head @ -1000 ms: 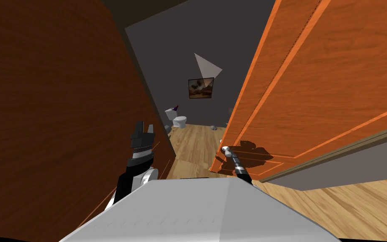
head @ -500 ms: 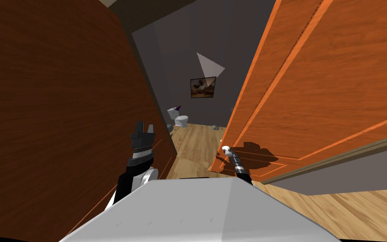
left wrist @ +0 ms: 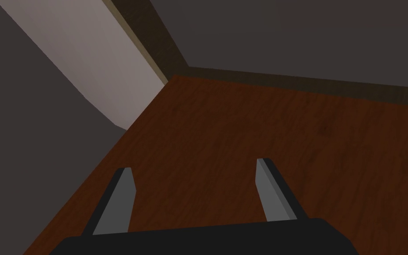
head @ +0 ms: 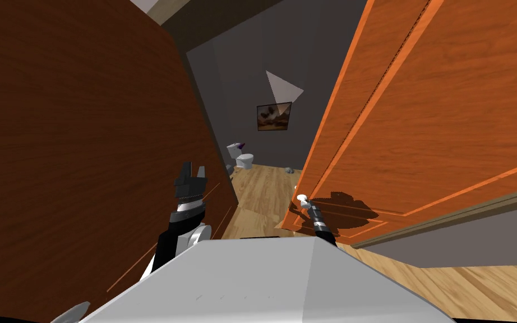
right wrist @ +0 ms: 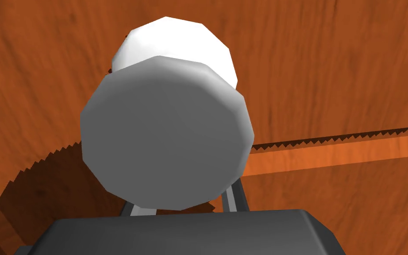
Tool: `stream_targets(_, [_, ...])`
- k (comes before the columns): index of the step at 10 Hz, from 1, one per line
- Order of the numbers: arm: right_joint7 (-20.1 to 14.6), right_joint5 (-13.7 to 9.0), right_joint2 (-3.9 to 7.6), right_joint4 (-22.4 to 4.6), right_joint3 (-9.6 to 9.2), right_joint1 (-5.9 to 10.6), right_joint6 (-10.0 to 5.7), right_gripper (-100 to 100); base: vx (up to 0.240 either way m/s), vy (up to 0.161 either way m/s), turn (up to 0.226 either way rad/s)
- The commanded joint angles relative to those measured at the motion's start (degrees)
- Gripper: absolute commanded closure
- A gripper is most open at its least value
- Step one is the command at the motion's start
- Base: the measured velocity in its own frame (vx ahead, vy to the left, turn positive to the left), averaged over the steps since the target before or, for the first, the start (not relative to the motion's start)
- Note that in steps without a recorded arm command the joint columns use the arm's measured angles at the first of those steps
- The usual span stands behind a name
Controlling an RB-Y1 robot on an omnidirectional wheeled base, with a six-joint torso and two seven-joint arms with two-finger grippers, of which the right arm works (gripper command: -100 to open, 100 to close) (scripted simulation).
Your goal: Pull the door open
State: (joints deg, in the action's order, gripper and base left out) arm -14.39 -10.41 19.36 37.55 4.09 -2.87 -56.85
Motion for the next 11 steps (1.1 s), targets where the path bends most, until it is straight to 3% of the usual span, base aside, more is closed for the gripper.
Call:
stream_targets(1, [-2.4,-1.7,-0.22,1.0,-0.89,0.51,-0.21,100,-0.039,-0.019,0.084])
stream_targets(2, [-3.8,-3.4,-0.15,1.1,-1.58,0.6,0.11,100,-0.084,-0.034,0.18])
stream_targets(3, [-4.8,-3.4,-0.15,1.1,-1.58,0.6,0.11,100,-0.07,-0.032,0.077])
stream_targets(5, [-8.5,-6.7,-0.01,1.4,-2.95,0.77,0.75,100,-0.079,-0.03,0.138])
stream_targets(8, [-9.6,-6.7,-0.01,1.4,-2.95,0.77,0.75,100,-0.032,-0.01,0.01])
stream_targets(10, [-13.4,-10.0,0.13,1.6,-4.29,0.94,1.38,100,-0.061,-0.014,0.12])
stream_targets(11, [-14.3,-10.0,0.13,1.6,-4.29,0.94,1.38,100,-0.083,-0.025,0.083])
